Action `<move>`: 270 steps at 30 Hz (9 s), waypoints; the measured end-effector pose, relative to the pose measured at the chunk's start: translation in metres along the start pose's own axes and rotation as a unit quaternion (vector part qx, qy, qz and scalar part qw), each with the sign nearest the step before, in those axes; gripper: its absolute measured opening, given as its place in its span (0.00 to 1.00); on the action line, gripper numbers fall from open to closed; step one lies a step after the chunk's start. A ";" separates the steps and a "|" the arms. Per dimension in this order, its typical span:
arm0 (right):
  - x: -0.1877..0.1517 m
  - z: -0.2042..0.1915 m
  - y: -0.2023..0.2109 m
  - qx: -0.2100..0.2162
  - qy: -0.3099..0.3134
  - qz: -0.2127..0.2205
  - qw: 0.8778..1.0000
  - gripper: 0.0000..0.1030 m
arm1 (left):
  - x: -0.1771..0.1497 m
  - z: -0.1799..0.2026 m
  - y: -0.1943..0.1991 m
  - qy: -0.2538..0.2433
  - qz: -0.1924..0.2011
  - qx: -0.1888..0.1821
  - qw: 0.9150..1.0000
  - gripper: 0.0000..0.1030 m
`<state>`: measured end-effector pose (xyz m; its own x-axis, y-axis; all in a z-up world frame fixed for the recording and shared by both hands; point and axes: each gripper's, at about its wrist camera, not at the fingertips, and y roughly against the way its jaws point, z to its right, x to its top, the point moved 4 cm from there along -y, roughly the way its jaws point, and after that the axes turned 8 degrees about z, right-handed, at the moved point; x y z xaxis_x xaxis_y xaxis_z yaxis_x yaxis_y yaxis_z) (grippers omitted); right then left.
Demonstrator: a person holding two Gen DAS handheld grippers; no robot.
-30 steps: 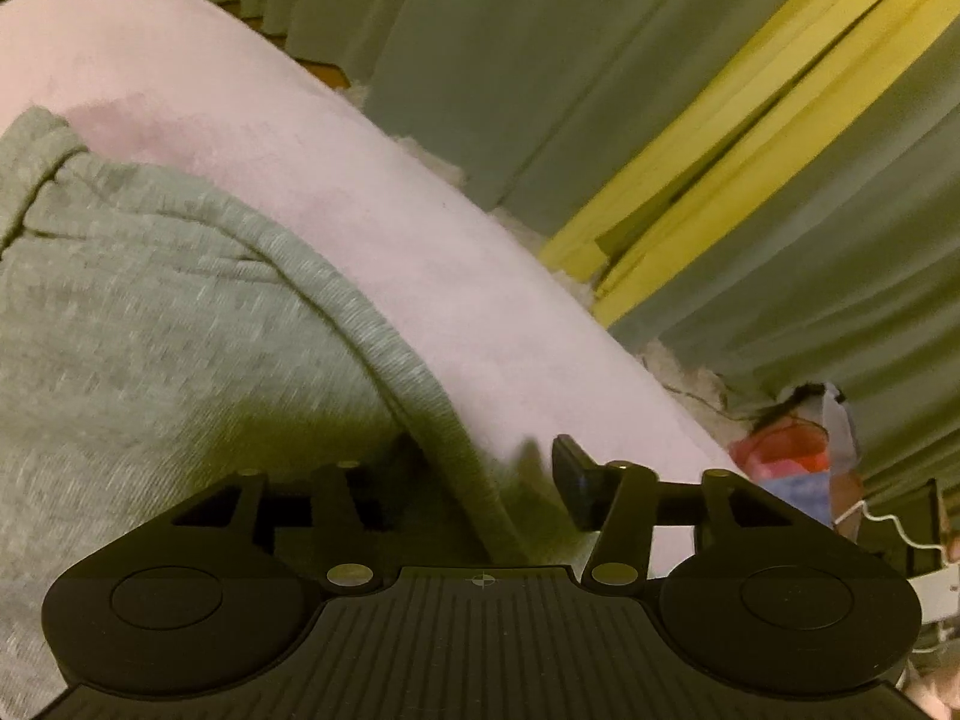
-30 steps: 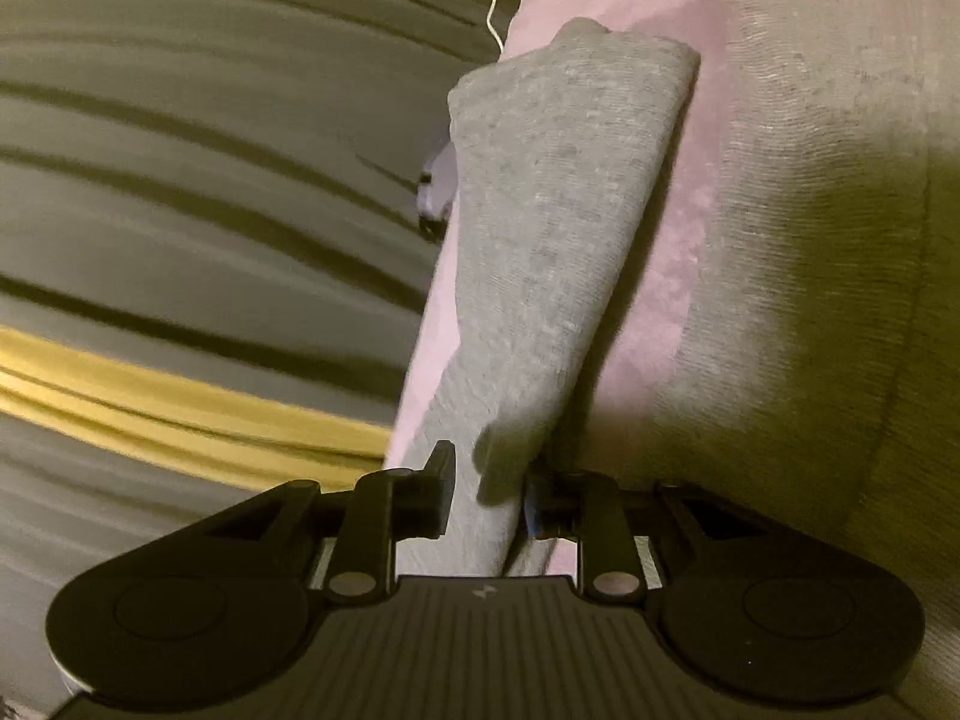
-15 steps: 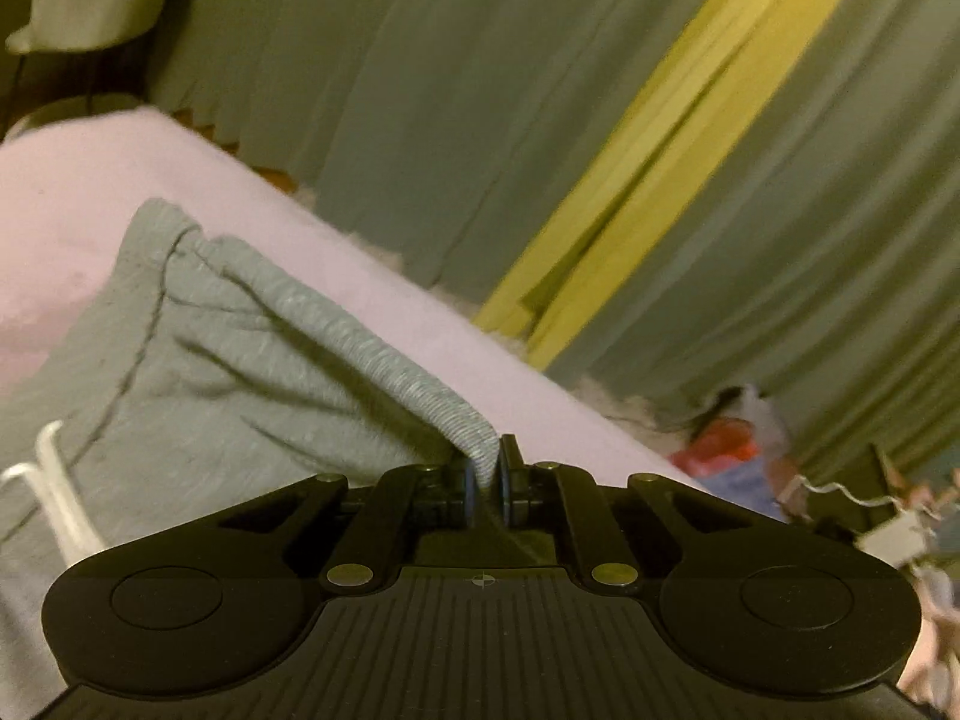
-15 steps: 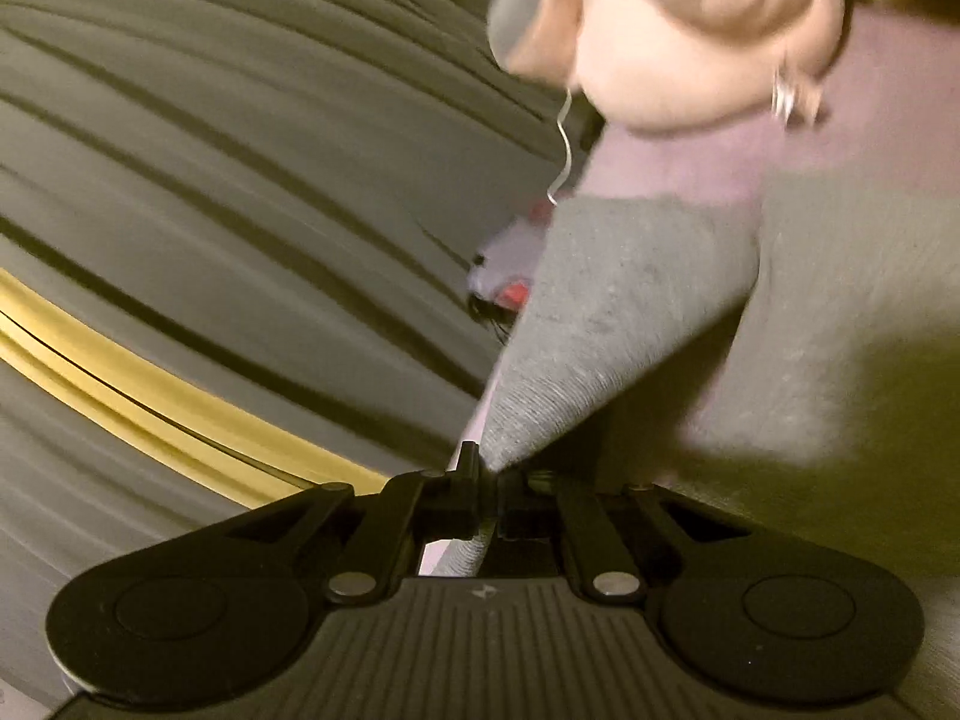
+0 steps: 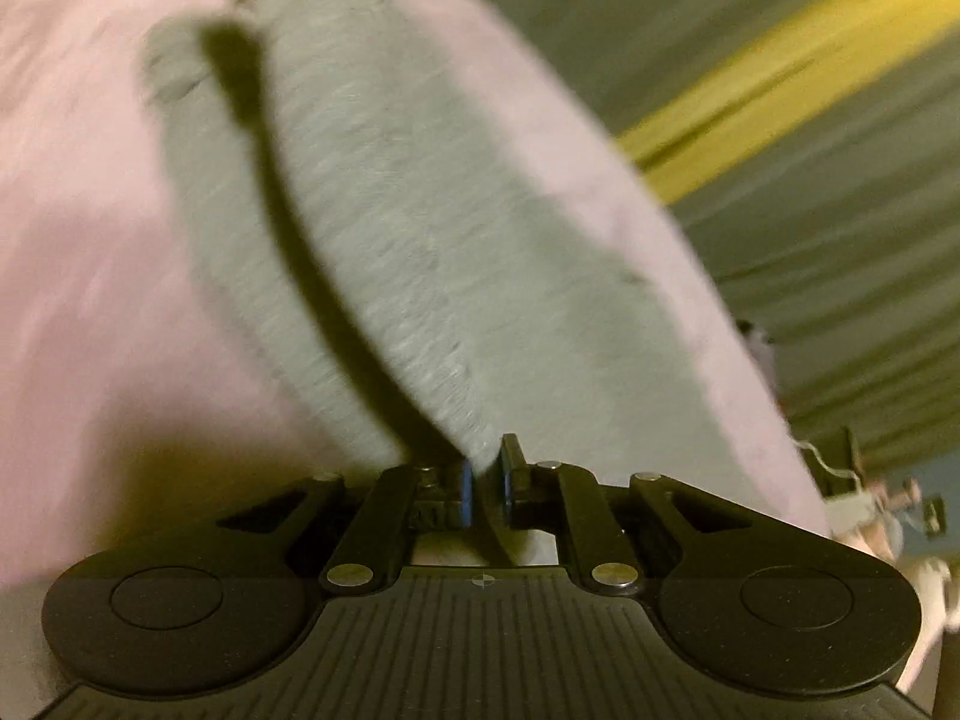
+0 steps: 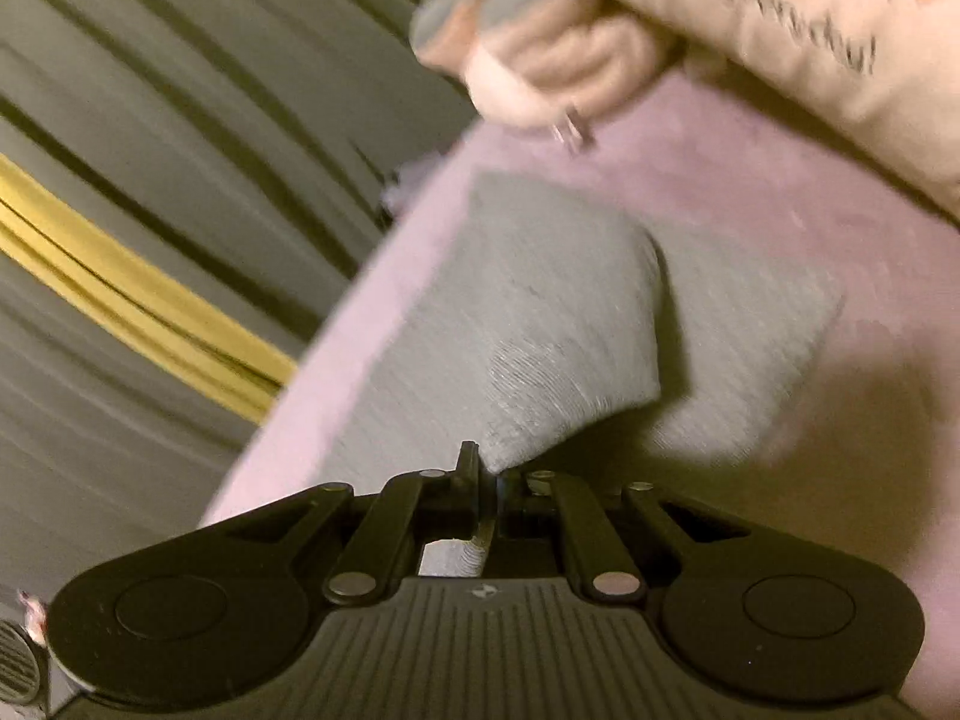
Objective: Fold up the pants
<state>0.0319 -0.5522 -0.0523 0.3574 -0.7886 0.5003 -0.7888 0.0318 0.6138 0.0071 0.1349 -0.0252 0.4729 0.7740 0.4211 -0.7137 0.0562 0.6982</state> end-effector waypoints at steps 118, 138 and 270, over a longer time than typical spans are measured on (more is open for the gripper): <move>0.028 0.103 0.046 -0.103 -0.114 0.092 0.984 0.69 | -0.052 0.080 -0.075 -0.293 0.053 0.080 0.951 1.00; 0.033 0.091 0.026 -0.071 -0.091 0.062 0.991 0.61 | -0.054 0.081 -0.080 -0.309 0.054 0.090 0.945 1.00; -0.127 -0.141 0.006 0.112 0.166 -0.085 0.976 0.96 | -0.064 0.118 -0.081 -0.202 -0.126 -0.122 0.963 0.60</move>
<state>0.0519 -0.3654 -0.0259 0.6051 -0.5277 0.5962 -0.7807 -0.2462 0.5744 0.0958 0.0063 -0.0399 0.7746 0.4099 0.4817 -0.6267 0.3950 0.6717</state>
